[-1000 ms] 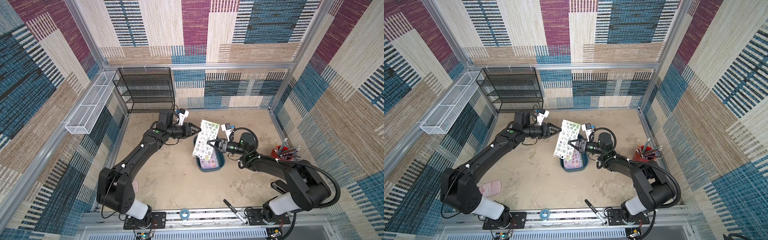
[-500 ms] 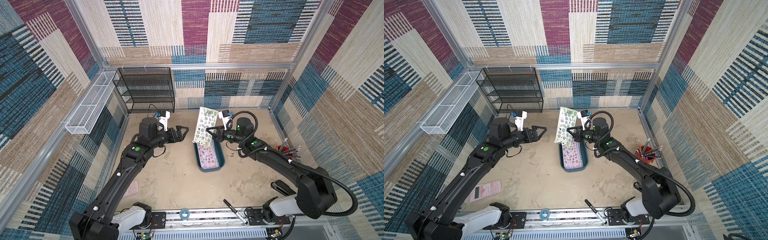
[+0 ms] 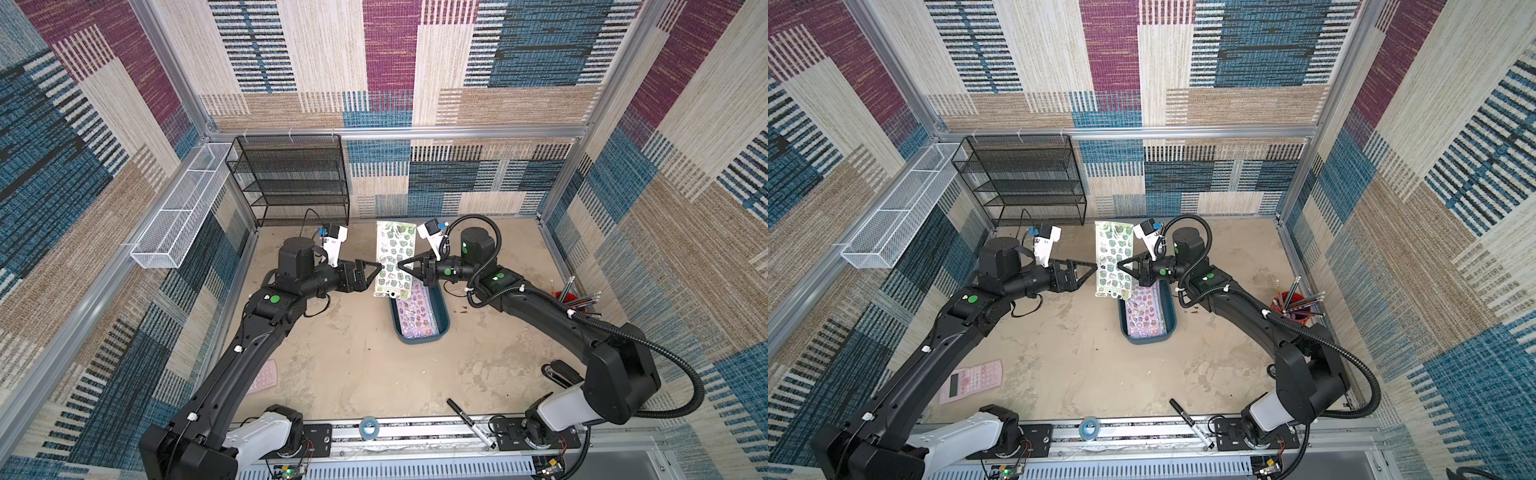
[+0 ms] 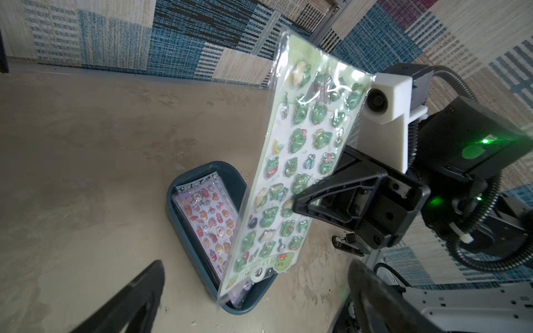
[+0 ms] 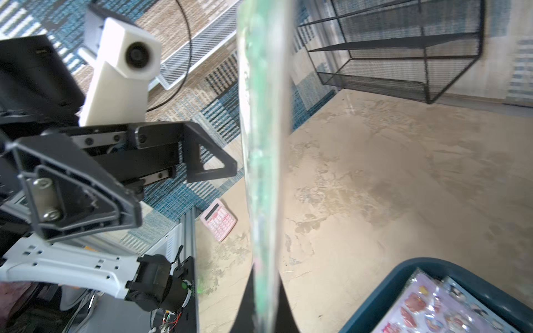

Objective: Take the stickers out of the storage box
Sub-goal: Pick up the sticker from the storage box.

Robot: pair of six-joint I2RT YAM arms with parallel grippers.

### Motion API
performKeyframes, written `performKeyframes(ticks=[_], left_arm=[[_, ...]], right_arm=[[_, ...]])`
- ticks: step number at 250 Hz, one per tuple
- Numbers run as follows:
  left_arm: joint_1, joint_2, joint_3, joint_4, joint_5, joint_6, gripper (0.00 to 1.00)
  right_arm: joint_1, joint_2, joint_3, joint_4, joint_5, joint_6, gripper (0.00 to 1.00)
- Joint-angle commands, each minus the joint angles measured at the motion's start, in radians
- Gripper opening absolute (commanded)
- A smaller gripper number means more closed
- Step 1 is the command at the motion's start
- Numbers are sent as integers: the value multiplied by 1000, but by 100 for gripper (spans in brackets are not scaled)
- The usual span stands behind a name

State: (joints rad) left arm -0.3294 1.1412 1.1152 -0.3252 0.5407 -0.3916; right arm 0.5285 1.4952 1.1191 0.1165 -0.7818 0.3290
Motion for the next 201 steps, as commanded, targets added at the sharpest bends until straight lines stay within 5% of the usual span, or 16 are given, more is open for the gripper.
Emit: performKeyframes(ticks=[1, 57, 107, 128, 172, 201], left_arm=[[2, 22, 12, 86, 145, 12, 91], [2, 131, 60, 125, 272, -45, 31], [1, 209, 103, 138, 349, -84, 0], [1, 204, 104, 138, 326, -92, 0], [2, 187, 118, 92, 290, -56, 0], [4, 196, 143, 6, 221, -13, 0]], right_arm=[[0, -5, -8, 50, -110, 22, 0], [2, 4, -39, 124, -166, 80, 0], [9, 15, -44, 138, -164, 91, 0], [11, 15, -50, 137, -147, 88, 5], [10, 15, -57, 130, -83, 81, 50], [9, 12, -52, 118, -4, 78, 59]])
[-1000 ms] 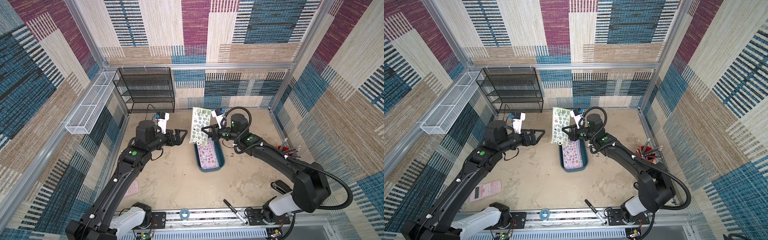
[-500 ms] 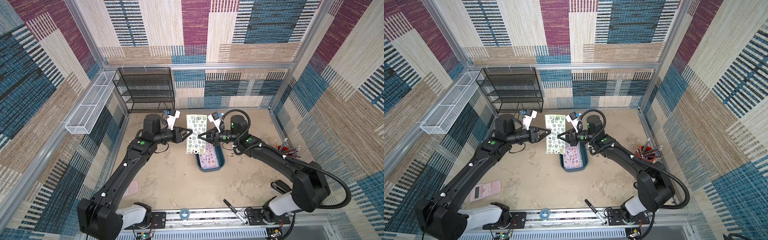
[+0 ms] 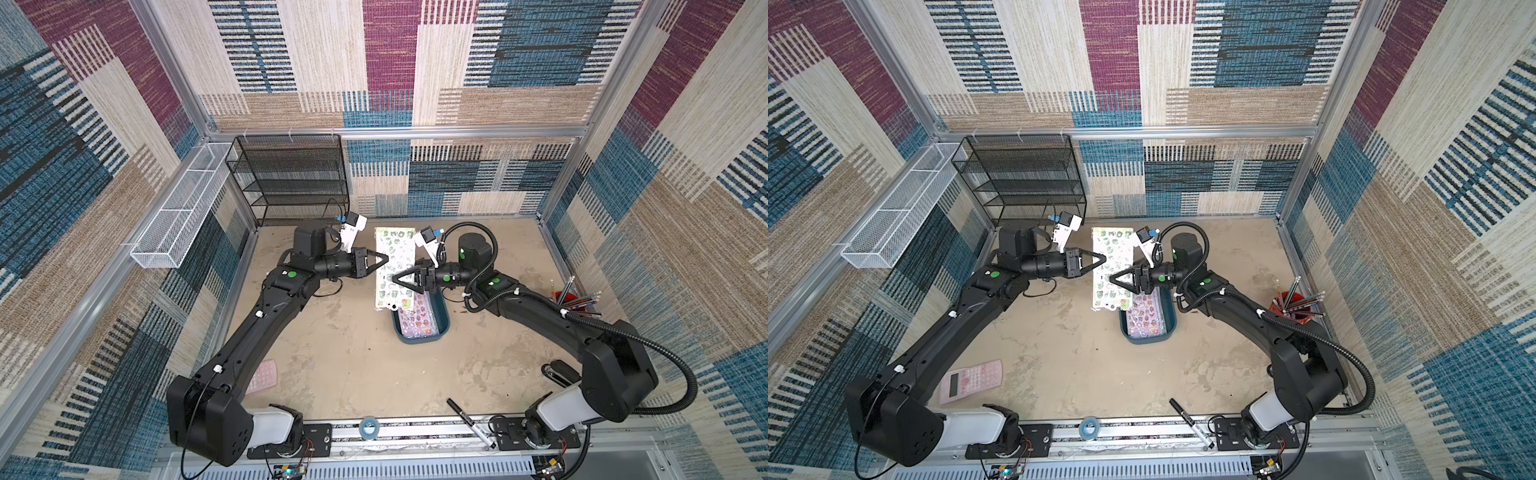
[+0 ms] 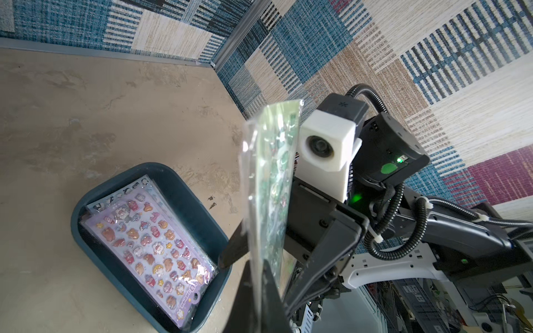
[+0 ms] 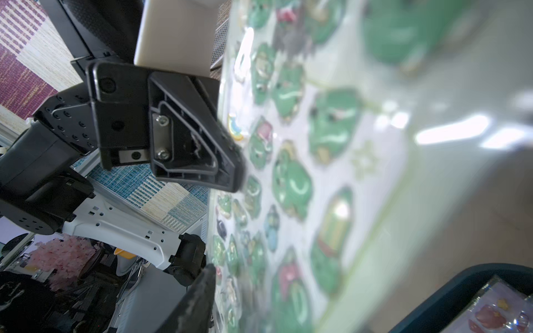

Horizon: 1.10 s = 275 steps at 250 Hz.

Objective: Take the stickers out of the storage box
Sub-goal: Pick up the sticker from the storage box, then place the sticker at the center of the board.

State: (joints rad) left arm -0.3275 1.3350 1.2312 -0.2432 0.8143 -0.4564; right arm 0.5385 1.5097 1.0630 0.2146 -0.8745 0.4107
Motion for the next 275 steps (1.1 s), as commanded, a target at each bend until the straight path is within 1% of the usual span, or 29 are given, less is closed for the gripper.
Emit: performKeyframes(ticks=[1, 29, 39, 40, 72, 93, 116, 152, 187, 206, 218, 237, 275], left_arm=[[2, 2, 28, -80, -57, 54, 0], [17, 30, 81, -227, -196, 113, 0], [26, 43, 100, -275, -228, 130, 0], [26, 44, 102, -280, -258, 131, 0], [63, 78, 141, -384, -356, 162, 0], [88, 88, 152, -421, -413, 168, 0], [115, 103, 168, -467, -492, 179, 0], [149, 162, 217, -551, -581, 207, 0], [169, 248, 277, -623, -680, 233, 0], [202, 292, 311, -647, -717, 252, 0], [225, 325, 342, -666, -731, 259, 0], [257, 386, 403, -705, -720, 275, 0], [281, 520, 499, -743, -729, 299, 0]], right_arm=[[0, -3, 5, 19, 94, -4, 59], [0, -14, 15, -38, 230, -32, 65], [0, -21, 18, -65, 283, -49, 67], [0, -21, 18, -68, 289, -50, 67], [-1, -45, 18, -144, 466, -102, 71], [0, -66, 2, -159, 551, -121, 72], [-1, -89, -23, -159, 614, -138, 74], [-1, -109, -57, -150, 666, -161, 75], [0, -112, -68, -150, 681, -178, 75], [-3, -115, -72, -150, 685, -185, 75], [0, -119, -76, -150, 684, -193, 75], [-1, -126, -84, -153, 693, -207, 76], [0, -140, -104, -143, 718, -225, 76]])
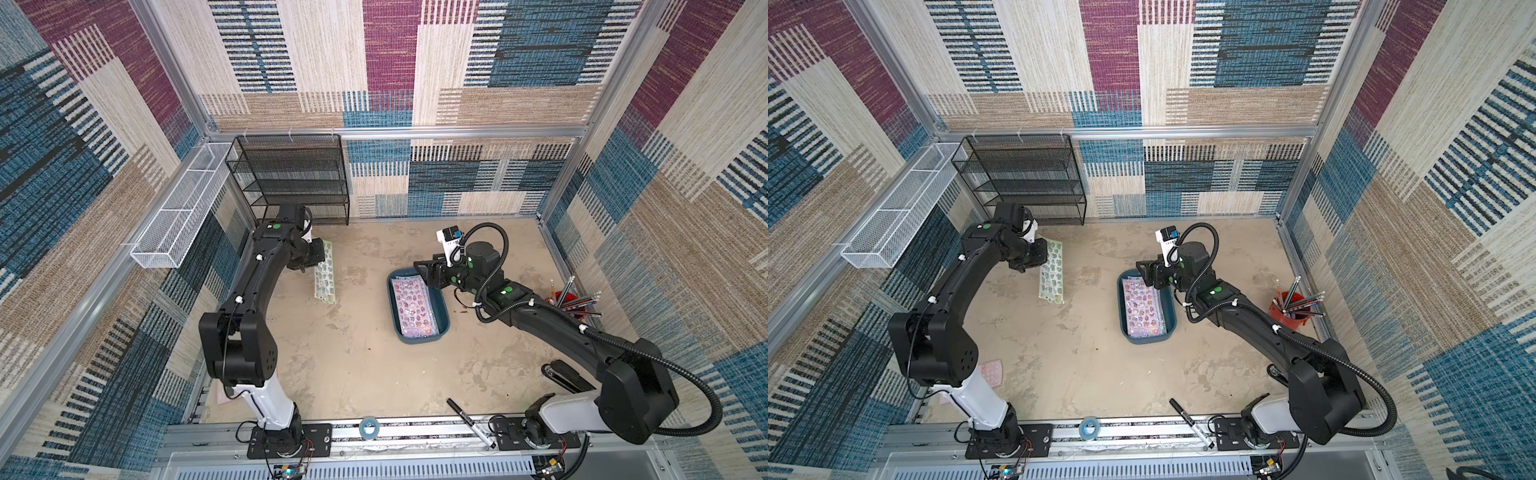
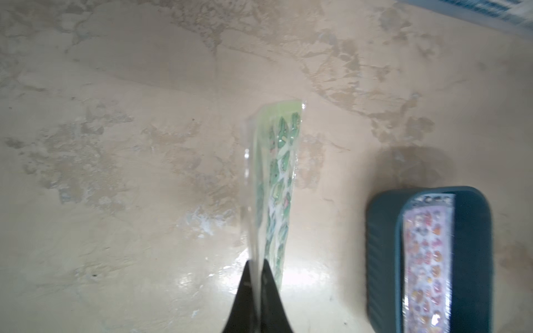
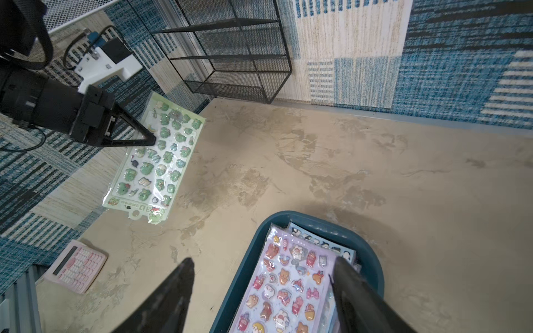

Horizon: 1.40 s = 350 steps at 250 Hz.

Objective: Take the stickers out of the storage box
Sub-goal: Place the sticker at the center of the board.

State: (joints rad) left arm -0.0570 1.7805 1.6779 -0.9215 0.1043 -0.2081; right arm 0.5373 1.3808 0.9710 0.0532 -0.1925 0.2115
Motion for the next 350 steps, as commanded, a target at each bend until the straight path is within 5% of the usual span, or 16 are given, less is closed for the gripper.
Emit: performKeyframes(ticks=[1, 172, 274, 350], left_arm=[[10, 78, 55, -66, -19, 51, 0], [62, 533, 439, -213, -95, 137, 0], [83, 593, 460, -214, -168, 146, 29], [81, 489, 411, -212, -171, 94, 46]], right_arm=[[1, -12, -9, 18, 38, -26, 76], [0, 48, -45, 43, 17, 8, 76], [1, 43, -55, 34, 30, 34, 76], [1, 10, -63, 11, 58, 38, 74]])
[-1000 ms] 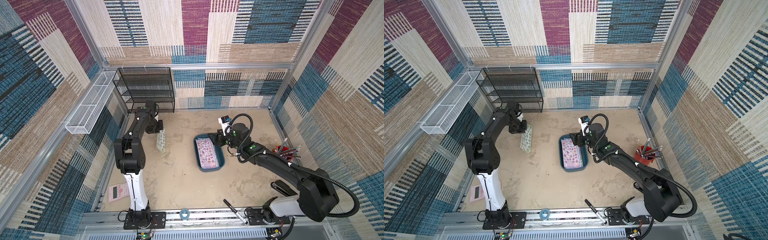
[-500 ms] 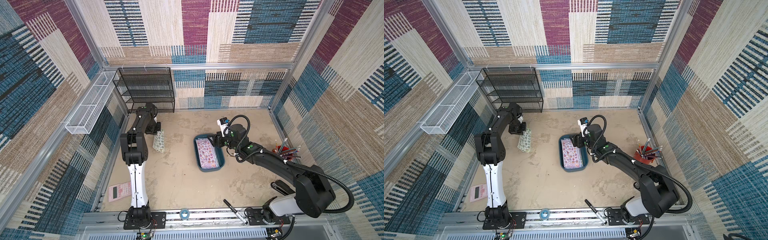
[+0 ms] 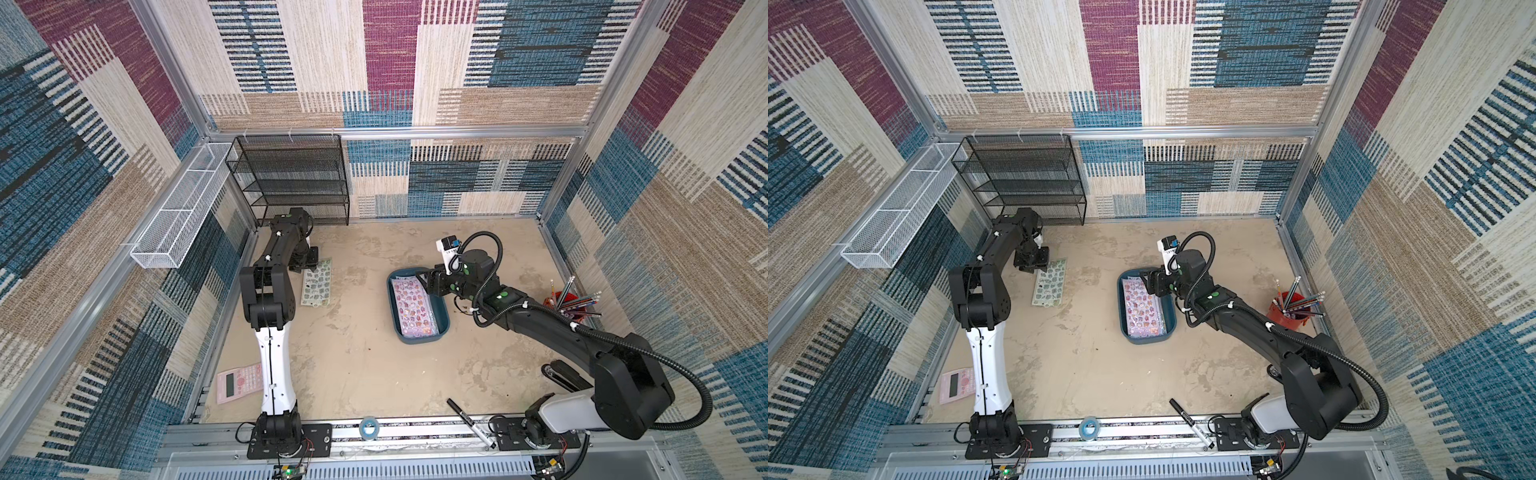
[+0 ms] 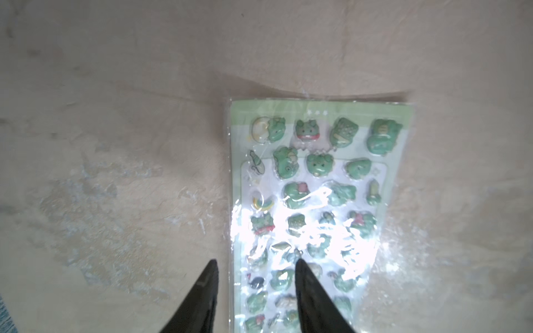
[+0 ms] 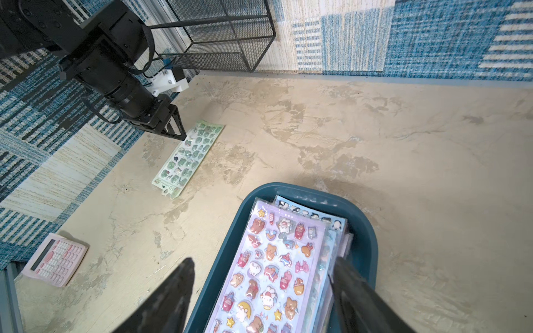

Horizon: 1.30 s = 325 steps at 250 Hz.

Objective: Take the stickers out of the storage box
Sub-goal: Place the sticker at the center of the board, then adjust the sticker at the center of the board.

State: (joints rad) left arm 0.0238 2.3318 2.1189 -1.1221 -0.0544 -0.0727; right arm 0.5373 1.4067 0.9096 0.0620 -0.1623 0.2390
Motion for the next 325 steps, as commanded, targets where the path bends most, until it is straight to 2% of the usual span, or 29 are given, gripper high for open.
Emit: performKeyframes(ticks=[1, 68, 106, 127, 149, 223, 285, 325], left_arm=[[1, -65, -32, -12, -12, -43, 46], [-16, -273, -302, 126, 121, -152, 37], [-26, -320, -456, 237, 203, -212, 36], [-33, -308, -486, 256, 211, -224, 33], [-38, -291, -512, 283, 226, -235, 33], [-44, -206, -510, 340, 227, -254, 33], [-38, -147, -463, 349, 211, -244, 33], [-27, -96, -378, 306, 193, -216, 32]], right_arm=[[1, -17, -2, 1, 29, 10, 74], [25, -6, 12, -63, 113, 0, 57], [51, 3, 13, -80, 139, -1, 22], [59, 13, 11, -87, 138, -1, 11], [64, 20, 8, -93, 135, 0, 9], [68, 38, -10, -88, 123, 21, 10], [68, 51, 5, -100, 138, 24, 10], [69, 60, 12, -103, 141, 32, 10]])
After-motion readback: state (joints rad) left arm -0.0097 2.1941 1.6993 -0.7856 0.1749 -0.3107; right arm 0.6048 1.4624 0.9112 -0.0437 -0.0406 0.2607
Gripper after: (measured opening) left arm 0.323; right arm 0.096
